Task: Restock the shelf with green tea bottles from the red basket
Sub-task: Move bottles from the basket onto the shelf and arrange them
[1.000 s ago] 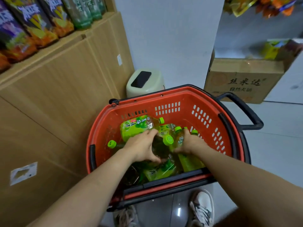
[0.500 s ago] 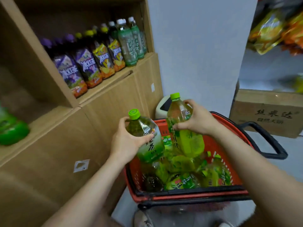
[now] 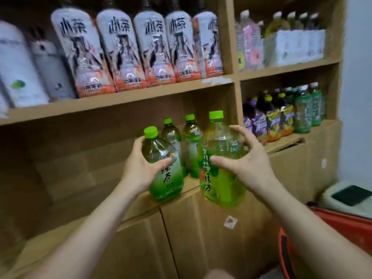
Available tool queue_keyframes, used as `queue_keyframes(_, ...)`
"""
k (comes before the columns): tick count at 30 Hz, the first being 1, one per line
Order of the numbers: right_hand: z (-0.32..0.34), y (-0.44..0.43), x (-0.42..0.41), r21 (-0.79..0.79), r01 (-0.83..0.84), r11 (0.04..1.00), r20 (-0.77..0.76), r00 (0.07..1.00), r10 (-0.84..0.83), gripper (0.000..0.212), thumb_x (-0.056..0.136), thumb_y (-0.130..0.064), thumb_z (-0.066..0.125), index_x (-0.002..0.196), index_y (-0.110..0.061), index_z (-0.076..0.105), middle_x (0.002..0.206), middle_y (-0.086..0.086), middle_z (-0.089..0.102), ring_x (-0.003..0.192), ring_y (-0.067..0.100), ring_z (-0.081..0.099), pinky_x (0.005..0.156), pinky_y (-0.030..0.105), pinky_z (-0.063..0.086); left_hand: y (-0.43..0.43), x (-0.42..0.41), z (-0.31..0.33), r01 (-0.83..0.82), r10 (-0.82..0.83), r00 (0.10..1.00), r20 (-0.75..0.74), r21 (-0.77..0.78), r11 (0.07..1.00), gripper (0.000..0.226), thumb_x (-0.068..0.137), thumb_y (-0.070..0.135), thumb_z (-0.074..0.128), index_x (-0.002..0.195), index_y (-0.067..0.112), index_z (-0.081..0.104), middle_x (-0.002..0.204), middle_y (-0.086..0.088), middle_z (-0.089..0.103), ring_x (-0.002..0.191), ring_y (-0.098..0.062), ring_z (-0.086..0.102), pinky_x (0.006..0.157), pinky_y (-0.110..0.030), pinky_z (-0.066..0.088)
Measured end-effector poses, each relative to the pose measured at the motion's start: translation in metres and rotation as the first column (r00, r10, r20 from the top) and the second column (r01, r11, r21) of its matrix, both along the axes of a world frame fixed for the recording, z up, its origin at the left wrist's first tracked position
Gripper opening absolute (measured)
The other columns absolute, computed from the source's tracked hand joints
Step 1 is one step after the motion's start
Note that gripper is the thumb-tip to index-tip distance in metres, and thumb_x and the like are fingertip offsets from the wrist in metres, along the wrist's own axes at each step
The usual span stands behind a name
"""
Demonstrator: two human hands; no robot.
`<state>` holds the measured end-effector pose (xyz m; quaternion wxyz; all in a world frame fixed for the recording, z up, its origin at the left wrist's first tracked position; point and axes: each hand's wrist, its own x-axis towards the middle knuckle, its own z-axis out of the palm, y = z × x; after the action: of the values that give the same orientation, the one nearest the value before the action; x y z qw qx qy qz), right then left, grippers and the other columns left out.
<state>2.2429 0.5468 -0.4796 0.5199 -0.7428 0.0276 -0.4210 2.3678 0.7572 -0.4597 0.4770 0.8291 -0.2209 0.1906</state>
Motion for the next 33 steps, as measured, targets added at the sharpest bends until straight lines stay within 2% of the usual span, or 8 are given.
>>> queue_keyframes(4, -0.008, 0.044, 0.050, -0.021, -0.024, 0.999, 0.011, 1.000, 0.024, 0.081, 0.055, -0.032, 0.089, 0.125, -0.032, 0.049, 0.115, -0.012, 0.056, 0.104, -0.007, 0.049, 0.092, 0.022, 0.042, 0.026, 0.046, -0.015, -0.162, 0.159, 0.983, -0.091, -0.029, 0.986, 0.083, 0.067, 0.039, 0.083, 0.134, 0.024, 0.035, 0.128, -0.006, 0.056, 0.113, -0.028, 0.055, 0.092, -0.041, 0.048)
queue_keyframes(9, -0.032, 0.079, 0.098, -0.104, 0.008, 0.994, -0.005, 1.000, -0.009, 0.081, 0.057, -0.034, 0.088, 0.127, -0.029, 0.046, 0.124, -0.006, 0.053, 0.114, 0.006, 0.045, 0.097, 0.024, 0.039, 0.034, 0.095, -0.020, -0.317, 0.330, 0.942, -0.063, 0.154, 0.936, 0.080, 0.071, 0.056, 0.073, 0.128, 0.032, 0.021, 0.098, -0.002, 0.064, 0.090, -0.032, 0.066, 0.075, -0.046, 0.056)
queue_keyframes(17, -0.043, 0.100, 0.141, -0.340, 0.171, 0.925, -0.135, 0.964, -0.228, 0.095, 0.065, -0.061, 0.071, 0.142, -0.032, 0.023, 0.144, -0.006, 0.042, 0.130, 0.017, 0.042, 0.102, 0.050, 0.039, 0.016, 0.153, -0.025, -0.347, 0.350, 0.931, -0.106, 0.040, 0.937, 0.083, 0.072, 0.036, 0.079, 0.136, 0.031, 0.026, 0.122, -0.016, 0.057, 0.104, -0.037, 0.059, 0.088, -0.046, 0.048)
queue_keyframes(22, -0.040, 0.099, 0.147, -0.391, 0.154, 0.907, -0.180, 0.954, -0.240, 0.088, 0.070, -0.058, 0.070, 0.142, -0.035, 0.024, 0.128, 0.005, 0.036, 0.083, 0.018, 0.050, 0.070, 0.031, 0.048, 0.023, 0.174, -0.033, -0.269, 0.267, 0.944, -0.193, 0.018, 0.963, 0.086, 0.076, 0.021, 0.077, 0.142, 0.032, 0.023, 0.135, -0.008, 0.051, 0.117, -0.032, 0.054, 0.097, -0.041, 0.045)
queue_keyframes(26, -0.041, 0.097, 0.152, -0.325, 0.077, 0.943, -0.159, 0.978, -0.134, 0.081, 0.075, -0.048, 0.070, 0.143, -0.031, 0.030, 0.126, 0.001, 0.048, 0.097, 0.017, 0.056, 0.080, 0.027, 0.045, 0.025, 0.131, -0.028, -0.005, -0.002, 1.000, -0.019, -0.379, 0.925, 0.053, 0.088, 0.021, 0.064, 0.136, 0.029, 0.043, 0.135, 0.004, 0.050, 0.124, -0.012, 0.048, 0.101, -0.027, 0.039)
queue_keyframes(29, -0.041, 0.095, 0.159, -0.246, -0.020, 0.969, -0.183, 0.983, -0.026, 0.076, 0.079, -0.039, 0.071, 0.144, -0.029, 0.033, 0.121, 0.003, 0.061, 0.106, 0.021, 0.059, 0.089, 0.029, 0.044, 0.017, 0.098, -0.034, 0.243, -0.243, 0.970, 0.014, -0.131, 0.961, 0.066, 0.080, 0.052, 0.063, 0.138, 0.050, 0.031, 0.142, 0.013, 0.043, 0.131, -0.006, 0.041, 0.105, -0.031, 0.037)
queue_keyframes(31, -0.039, 0.093, 0.163, -0.255, -0.095, 0.962, -0.254, 0.967, 0.028, 0.074, 0.084, -0.032, 0.068, 0.146, -0.031, 0.028, 0.099, 0.005, 0.063, 0.085, 0.022, 0.059, 0.078, 0.028, 0.044, 0.012, 0.095, -0.041, 0.152, -0.150, 0.988, 0.028, -0.041, 0.988, 0.078, 0.079, 0.051, 0.067, 0.142, 0.050, 0.022, 0.147, 0.009, 0.039, 0.133, -0.010, 0.038, 0.107, -0.033, 0.034)
queue_keyframes(33, -0.041, 0.089, 0.165, -0.297, -0.161, 0.941, -0.333, 0.941, 0.056, 0.073, 0.089, -0.024, 0.062, 0.148, -0.033, 0.021, 0.109, 0.007, 0.065, 0.097, 0.023, 0.062, 0.085, 0.029, 0.046, 0.010, 0.096, -0.040, 0.012, -0.008, 0.998, 0.061, -0.057, 0.998, 0.081, 0.076, 0.047, 0.072, 0.143, 0.041, 0.027, 0.144, 0.003, 0.044, 0.130, -0.015, 0.043, 0.105, -0.030, 0.037)
